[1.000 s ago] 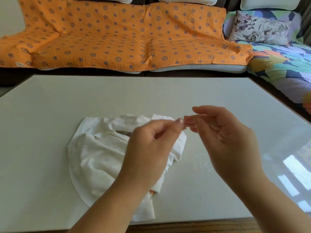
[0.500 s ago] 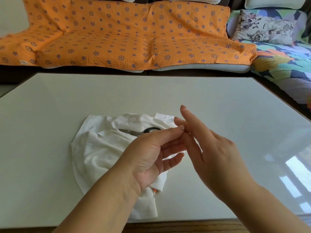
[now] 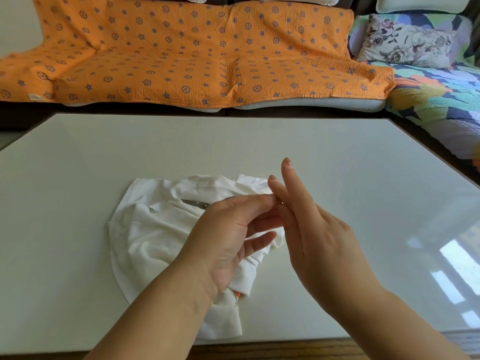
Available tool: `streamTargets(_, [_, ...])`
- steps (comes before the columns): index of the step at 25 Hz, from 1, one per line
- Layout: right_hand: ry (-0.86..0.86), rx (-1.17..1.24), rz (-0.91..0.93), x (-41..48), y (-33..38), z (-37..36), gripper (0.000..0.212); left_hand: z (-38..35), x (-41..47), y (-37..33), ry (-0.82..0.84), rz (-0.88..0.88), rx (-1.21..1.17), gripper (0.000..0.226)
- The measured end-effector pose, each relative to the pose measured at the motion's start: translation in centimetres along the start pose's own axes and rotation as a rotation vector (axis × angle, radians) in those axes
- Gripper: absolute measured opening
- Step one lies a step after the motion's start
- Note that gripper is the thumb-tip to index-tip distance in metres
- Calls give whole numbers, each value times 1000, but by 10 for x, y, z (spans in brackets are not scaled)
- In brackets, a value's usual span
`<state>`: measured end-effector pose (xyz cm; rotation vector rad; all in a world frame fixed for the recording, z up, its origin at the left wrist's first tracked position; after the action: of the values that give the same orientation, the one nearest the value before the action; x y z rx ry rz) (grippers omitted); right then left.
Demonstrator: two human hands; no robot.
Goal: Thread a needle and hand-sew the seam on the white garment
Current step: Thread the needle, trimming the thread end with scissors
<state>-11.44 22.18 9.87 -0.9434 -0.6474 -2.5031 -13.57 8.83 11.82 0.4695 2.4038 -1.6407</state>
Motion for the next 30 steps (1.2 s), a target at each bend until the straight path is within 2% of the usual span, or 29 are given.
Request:
streamTargets(3, [-7, 37, -37, 0, -1, -1, 73, 1, 1, 0, 76, 69, -15, 8])
streamTargets(8, [54, 43, -34, 1, -1, 1, 81, 5, 3, -2, 132, 145, -34, 14])
streamTargets(13, [70, 18, 21, 2, 3, 4, 69, 6, 5, 1, 118, 160, -40, 13])
streamTargets(18, [106, 28, 6, 0, 3, 2, 80, 6, 6, 2, 87, 130, -22, 1])
streamTargets(21, [117, 36, 5, -3, 0, -2, 81, 4, 6, 2, 60, 87, 16, 13])
streamTargets(25, [77, 356, -233, -3, 0, 3, 74, 5, 8, 1, -23, 0, -1, 13])
streamTargets(28, [-101, 699, -470, 2, -3, 12, 53, 9, 10, -5, -75, -44, -45, 11])
streamTargets(30, [-152, 846, -580, 8, -5, 20, 45, 11, 11, -6, -113, -76, -18, 18])
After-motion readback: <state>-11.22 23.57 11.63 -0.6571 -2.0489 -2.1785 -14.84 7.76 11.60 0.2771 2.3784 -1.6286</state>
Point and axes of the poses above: each hand's wrist, its own x-axis towards the middle knuckle, its own z-axis out of the back of the hand, y = z × x, the point moved 1 cm from there along x, towards the middle knuckle, and after that the axes turned 6 degrees about -y, right-handed, at the moved point
